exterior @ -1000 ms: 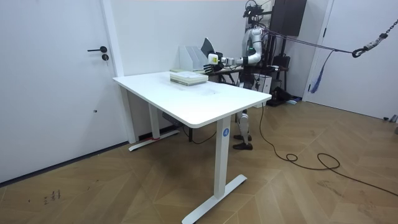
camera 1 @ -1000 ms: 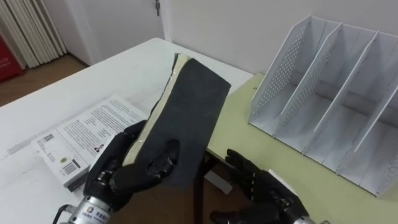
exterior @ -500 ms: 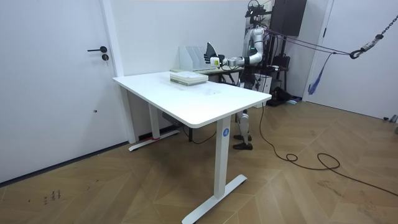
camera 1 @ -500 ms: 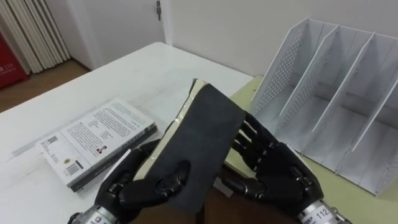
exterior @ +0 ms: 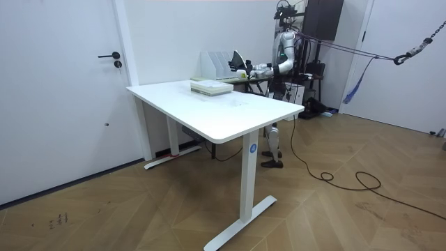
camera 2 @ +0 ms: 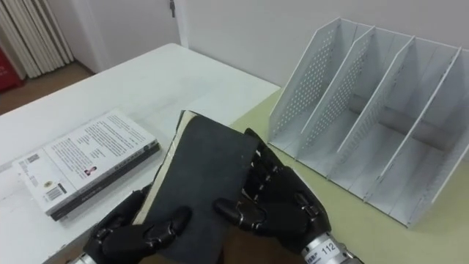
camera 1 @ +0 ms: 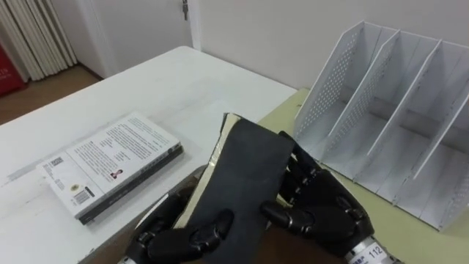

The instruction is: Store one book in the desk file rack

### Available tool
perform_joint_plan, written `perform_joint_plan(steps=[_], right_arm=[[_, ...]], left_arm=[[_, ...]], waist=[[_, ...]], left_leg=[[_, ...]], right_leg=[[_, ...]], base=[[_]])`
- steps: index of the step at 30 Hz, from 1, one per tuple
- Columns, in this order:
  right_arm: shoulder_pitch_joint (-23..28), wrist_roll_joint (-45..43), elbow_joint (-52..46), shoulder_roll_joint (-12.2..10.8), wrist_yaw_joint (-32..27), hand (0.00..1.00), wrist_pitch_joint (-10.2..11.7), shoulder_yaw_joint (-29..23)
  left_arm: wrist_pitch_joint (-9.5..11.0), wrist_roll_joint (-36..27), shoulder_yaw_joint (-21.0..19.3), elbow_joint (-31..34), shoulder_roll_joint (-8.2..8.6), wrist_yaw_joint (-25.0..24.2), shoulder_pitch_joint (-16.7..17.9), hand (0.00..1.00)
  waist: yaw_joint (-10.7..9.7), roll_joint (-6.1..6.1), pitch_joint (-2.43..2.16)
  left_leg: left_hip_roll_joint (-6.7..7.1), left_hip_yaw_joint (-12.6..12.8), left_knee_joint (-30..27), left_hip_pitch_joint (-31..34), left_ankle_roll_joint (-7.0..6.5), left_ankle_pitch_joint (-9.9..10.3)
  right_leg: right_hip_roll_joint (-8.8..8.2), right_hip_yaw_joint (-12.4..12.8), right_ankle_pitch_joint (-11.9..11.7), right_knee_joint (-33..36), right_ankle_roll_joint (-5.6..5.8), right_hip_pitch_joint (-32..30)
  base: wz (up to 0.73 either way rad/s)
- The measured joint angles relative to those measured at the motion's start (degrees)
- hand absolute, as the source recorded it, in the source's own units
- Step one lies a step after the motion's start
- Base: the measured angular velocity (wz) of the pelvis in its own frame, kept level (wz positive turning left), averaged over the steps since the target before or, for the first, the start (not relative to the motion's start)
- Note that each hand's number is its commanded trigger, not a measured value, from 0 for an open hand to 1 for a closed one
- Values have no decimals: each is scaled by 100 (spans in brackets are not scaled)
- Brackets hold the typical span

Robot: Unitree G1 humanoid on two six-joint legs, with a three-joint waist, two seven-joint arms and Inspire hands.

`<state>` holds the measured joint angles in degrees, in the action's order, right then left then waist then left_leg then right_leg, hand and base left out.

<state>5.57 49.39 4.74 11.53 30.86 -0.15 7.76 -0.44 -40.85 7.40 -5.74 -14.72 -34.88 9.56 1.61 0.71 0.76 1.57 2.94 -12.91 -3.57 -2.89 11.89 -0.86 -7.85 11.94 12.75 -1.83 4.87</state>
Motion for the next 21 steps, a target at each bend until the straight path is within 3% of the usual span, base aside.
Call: perform_joint_plan(steps=[7, 8, 9, 10, 21], right_arm=[[6, 284, 0, 100, 44, 0, 1, 193], [5, 337, 0, 161, 46, 25, 1, 238], [4, 378, 0, 170, 57, 74, 1, 256], [3, 464, 0, 184, 66, 100, 2, 293], [9, 928, 0, 231, 124, 100, 11, 457]], left_arm=[[-3, -144, 71, 0, -115, -77, 1, 100], [-4, -187, 82, 0, -160, -94, 0, 100], [-4, -209, 82, 0, -174, -103, 0, 100], [-4, -231, 80, -2, -188, -112, 0, 100], [-11, -460, 206, -4, -229, -447, 1, 100]], waist=[[9, 7, -15], [14, 9, -16], [20, 9, -16], [30, 13, -17], [21, 103, -35]], left_leg=[[-10, 23, -43, 110, 0, 0], [-13, 28, -45, 108, 0, 1], [-14, 34, -45, 103, 1, 1], [-16, 49, -45, 100, 1, 1], [-35, 117, -58, 98, -1, 2]], right_leg=[[2, 15, -7, 67, -6, -90], [2, 17, -7, 85, -6, -95], [2, 24, -7, 86, -6, -96], [3, 34, -7, 87, -6, -96], [12, 79, -39, 116, -10, -95]], base=[[-1], [-3], [-4], [-4], [-3]])
